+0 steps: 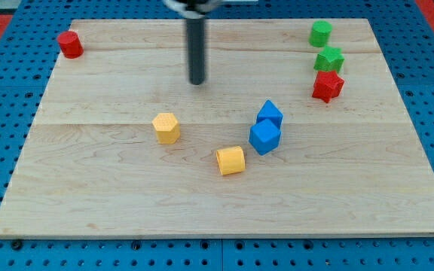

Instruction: Point at red circle

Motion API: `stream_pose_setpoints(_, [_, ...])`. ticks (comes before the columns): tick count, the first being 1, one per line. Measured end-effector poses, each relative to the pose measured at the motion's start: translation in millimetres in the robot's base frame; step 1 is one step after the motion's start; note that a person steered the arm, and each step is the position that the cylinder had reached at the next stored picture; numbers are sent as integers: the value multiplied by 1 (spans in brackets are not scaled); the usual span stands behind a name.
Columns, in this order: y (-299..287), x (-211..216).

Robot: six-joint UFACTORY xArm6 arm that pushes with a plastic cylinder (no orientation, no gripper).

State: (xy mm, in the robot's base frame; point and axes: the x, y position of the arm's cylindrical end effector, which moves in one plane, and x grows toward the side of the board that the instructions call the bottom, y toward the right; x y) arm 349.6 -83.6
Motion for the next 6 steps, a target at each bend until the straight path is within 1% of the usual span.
stream_pose_setpoints(1, [-121, 0])
stream_pose_setpoints(2, [-192, 0])
stream_pose_setpoints(4, [-220, 0])
stream_pose_setpoints(5, [-221, -14])
stream_pose_setpoints(6, [-221, -51])
